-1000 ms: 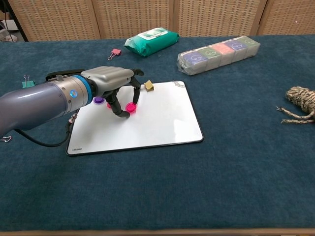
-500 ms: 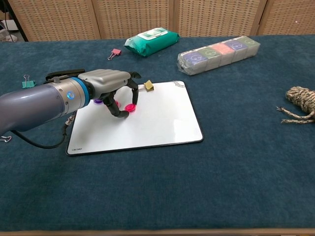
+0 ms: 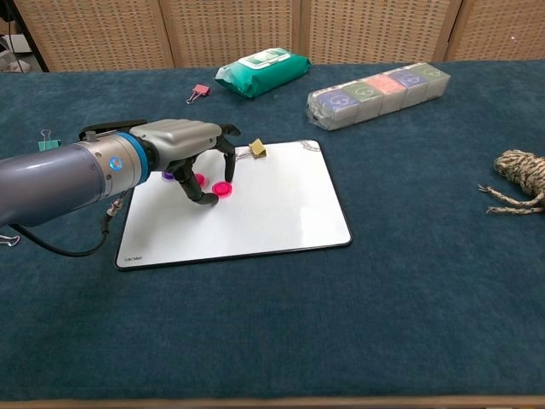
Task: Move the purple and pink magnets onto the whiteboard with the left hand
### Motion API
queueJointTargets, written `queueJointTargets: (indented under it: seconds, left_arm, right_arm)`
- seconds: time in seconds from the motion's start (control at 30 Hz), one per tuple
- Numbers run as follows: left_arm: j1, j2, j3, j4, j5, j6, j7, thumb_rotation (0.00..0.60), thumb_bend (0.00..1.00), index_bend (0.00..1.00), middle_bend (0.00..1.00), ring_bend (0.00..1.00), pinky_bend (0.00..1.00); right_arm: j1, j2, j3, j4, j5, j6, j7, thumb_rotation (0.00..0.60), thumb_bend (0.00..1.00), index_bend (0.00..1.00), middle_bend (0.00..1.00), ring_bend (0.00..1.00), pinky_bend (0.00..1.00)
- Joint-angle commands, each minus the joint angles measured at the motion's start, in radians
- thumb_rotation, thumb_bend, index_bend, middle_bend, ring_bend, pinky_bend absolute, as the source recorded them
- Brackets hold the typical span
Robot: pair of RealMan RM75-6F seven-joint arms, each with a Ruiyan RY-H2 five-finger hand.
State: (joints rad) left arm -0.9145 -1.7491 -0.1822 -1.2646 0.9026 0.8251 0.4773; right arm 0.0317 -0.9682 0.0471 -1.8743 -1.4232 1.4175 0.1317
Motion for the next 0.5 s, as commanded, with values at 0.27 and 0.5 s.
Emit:
queueJointTargets:
  seconds: [0.27, 0.5]
  left_arm:
    - [0.0, 0.023, -0.001, -0.029, -0.002, -0.005, -0.017, 0.6, 0.26, 0.38, 0.0, 0.0, 0.0]
    - [0.013, 0.08, -0.007, -0.097, 0.028, 0.026, -0.037, 0.6, 0.26, 0.32, 0.0, 0.0, 0.0]
  right_arm:
    - [0.0, 0.001, 0.0, -0.001, 0.001, -0.001, 0.001, 0.6, 0.0, 0.09, 0.0, 0.0, 0.0]
    - [-0.001, 0.002, 0.0, -0.002, -0.001, 0.002, 0.003, 0.6, 0.0, 0.09, 0.0, 0.0, 0.0]
